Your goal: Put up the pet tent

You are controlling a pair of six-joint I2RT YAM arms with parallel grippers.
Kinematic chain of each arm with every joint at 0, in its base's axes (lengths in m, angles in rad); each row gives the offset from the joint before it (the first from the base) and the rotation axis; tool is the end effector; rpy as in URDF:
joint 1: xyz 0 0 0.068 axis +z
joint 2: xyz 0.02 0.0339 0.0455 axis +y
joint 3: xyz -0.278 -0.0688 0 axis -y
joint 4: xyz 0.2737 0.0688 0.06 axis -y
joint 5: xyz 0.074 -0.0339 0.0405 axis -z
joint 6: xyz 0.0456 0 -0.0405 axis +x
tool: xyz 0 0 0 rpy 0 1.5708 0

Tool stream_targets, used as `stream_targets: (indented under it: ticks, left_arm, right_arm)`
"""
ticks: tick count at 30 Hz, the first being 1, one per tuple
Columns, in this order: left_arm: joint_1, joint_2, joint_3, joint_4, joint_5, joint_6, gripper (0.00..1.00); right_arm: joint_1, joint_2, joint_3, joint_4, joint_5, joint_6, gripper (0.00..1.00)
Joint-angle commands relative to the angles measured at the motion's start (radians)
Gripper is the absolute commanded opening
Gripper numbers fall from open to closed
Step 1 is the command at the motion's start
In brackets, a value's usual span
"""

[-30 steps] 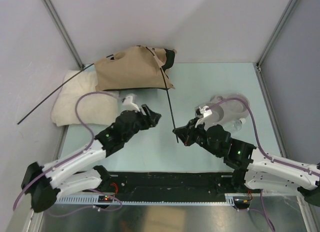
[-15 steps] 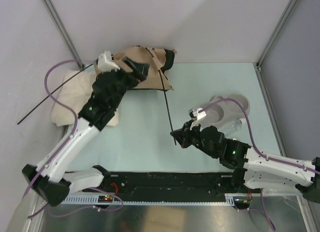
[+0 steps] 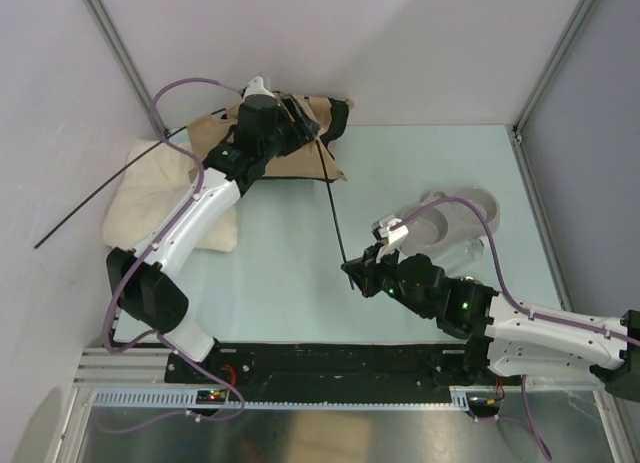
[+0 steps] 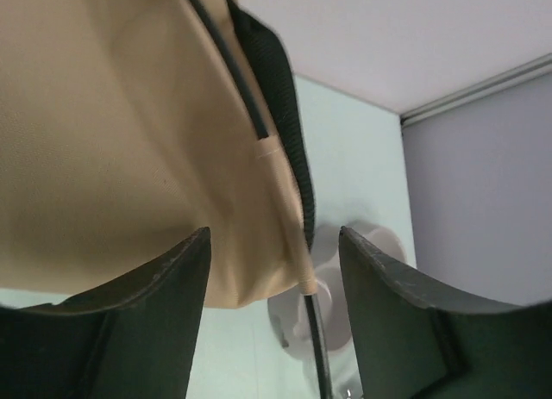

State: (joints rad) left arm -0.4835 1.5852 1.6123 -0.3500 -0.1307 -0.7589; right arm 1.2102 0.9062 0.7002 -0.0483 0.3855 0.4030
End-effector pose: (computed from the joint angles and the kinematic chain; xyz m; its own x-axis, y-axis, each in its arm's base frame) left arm 0.3649 -0.1849 0.4210 -0.4457 -0.5365 -0.7166 0.0617 0.7801 -0.6226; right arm 0.1012 0.2197 0.3058 -0.3713 0.0452 -0.9274 -0.6446 0.7063 0.2926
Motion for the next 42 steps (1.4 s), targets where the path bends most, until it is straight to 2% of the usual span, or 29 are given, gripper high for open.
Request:
stream_targets:
  ticks: [1,8,10,14,16,21,24,29,31,33,37,42]
  left_arm:
    - [0.005,0.023,0.057,-0.064,0.026,0.004,0.61]
    - [0.005,0.073,0.092,-0.091,0.036,0.009,0.41]
    - [0.005,0.08,0.093,-0.095,0.033,0.013,0.31]
    - [0.005,0.088,0.096,-0.1,0.036,0.025,0.06]
    - [0.005,0.089,0.095,-0.103,0.045,0.034,0.02]
    - [0.0,0.074,0.089,-0.105,0.059,0.066,0.0]
    - [-0.012,0.053,0.076,-0.109,0.055,0.094,0.0]
    - [-0.038,0.008,0.037,-0.114,0.035,0.132,0.0]
    - [-0.05,-0.014,0.02,-0.116,0.024,0.143,0.0]
    - [-0.061,-0.035,0.004,-0.119,0.011,0.152,0.0]
    - [-0.088,-0.073,-0.016,-0.119,-0.005,0.178,0.0]
    - [-0.132,-0.118,0.002,-0.119,-0.016,0.235,0.0]
  right_arm:
    - [0.014,0.01,0.001,0.053,0.025,-0.069,0.0]
    - [0.039,0.037,0.001,0.053,0.049,-0.108,0.0]
    - [0.045,0.046,0.001,0.038,0.059,-0.114,0.0]
    - [0.058,0.055,0.001,0.021,0.071,-0.121,0.0]
    - [0.059,0.057,0.001,0.02,0.068,-0.123,0.0]
    - [0.064,0.031,0.003,0.007,0.037,-0.118,0.01]
    - [0.062,-0.002,0.008,-0.011,0.03,-0.115,0.13]
    - [0.063,-0.084,0.019,-0.04,0.011,-0.124,0.54]
    - [0.064,-0.124,0.02,-0.045,-0.006,-0.131,0.68]
    - [0.064,-0.165,0.021,-0.05,-0.025,-0.137,0.78]
    - [0.063,-0.244,0.031,-0.065,-0.02,-0.135,0.86]
    - [0.06,-0.301,0.062,-0.091,0.093,-0.121,0.87]
